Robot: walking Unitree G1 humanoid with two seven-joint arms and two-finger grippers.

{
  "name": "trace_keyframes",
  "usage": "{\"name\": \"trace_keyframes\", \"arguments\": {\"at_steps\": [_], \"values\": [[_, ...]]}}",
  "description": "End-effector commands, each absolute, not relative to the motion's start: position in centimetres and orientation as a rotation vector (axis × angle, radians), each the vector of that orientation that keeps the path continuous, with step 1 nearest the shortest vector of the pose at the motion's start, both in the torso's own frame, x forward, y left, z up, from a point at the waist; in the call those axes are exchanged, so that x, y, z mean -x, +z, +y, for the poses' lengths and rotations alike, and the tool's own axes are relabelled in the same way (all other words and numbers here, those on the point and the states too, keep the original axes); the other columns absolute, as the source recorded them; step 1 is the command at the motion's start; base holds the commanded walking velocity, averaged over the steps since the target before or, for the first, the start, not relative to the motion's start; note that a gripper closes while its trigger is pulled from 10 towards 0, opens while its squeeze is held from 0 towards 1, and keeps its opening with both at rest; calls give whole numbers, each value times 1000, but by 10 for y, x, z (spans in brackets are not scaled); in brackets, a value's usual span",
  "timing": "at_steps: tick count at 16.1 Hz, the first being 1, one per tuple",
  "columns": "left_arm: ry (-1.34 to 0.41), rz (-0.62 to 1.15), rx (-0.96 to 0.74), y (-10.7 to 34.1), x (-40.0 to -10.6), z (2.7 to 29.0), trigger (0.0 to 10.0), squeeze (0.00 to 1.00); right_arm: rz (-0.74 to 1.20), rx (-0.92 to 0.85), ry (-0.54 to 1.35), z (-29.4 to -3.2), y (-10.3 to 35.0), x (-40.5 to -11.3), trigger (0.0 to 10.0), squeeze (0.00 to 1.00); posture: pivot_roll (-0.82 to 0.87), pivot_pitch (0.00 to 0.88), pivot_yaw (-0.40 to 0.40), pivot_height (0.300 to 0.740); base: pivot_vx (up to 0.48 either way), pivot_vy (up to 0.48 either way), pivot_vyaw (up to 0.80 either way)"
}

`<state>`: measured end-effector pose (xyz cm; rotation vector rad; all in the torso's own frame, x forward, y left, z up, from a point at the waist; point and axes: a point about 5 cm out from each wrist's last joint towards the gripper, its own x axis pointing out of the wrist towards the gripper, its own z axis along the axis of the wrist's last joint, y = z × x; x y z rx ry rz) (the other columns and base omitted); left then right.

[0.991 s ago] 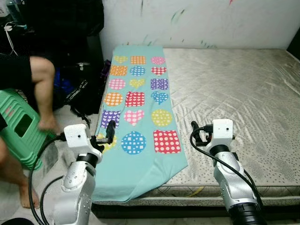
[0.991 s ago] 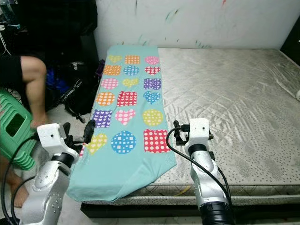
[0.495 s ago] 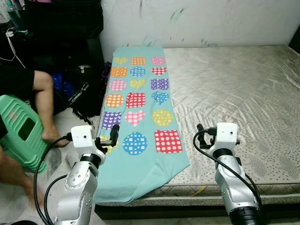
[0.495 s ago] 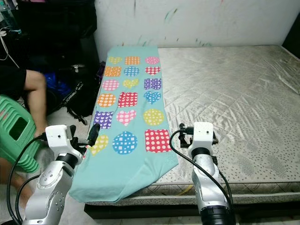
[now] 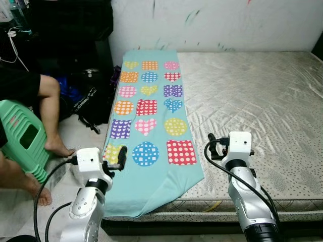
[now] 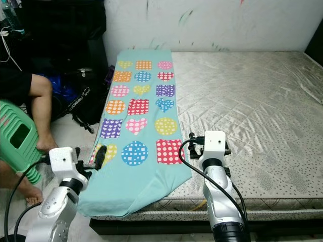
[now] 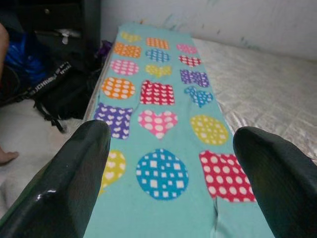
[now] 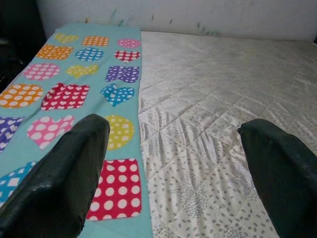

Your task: Clean up the room

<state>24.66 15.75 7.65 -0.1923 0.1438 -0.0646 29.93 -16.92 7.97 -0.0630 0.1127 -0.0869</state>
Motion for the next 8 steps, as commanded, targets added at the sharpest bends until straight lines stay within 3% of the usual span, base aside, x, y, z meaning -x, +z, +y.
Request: {"name": "trace_keyframes", "arguments": {"at_steps": [1,8], "values": [[-74,139,170,81,-247,158,10000,0,108,61,-109,-175,83,-297,10000,0,-78,0,20,740,0,0,0],[-21,134,197,81,-238,168,10000,0,132,33,-118,-182,79,-291,10000,0,-73,0,-1,740,0,0,0]]}}
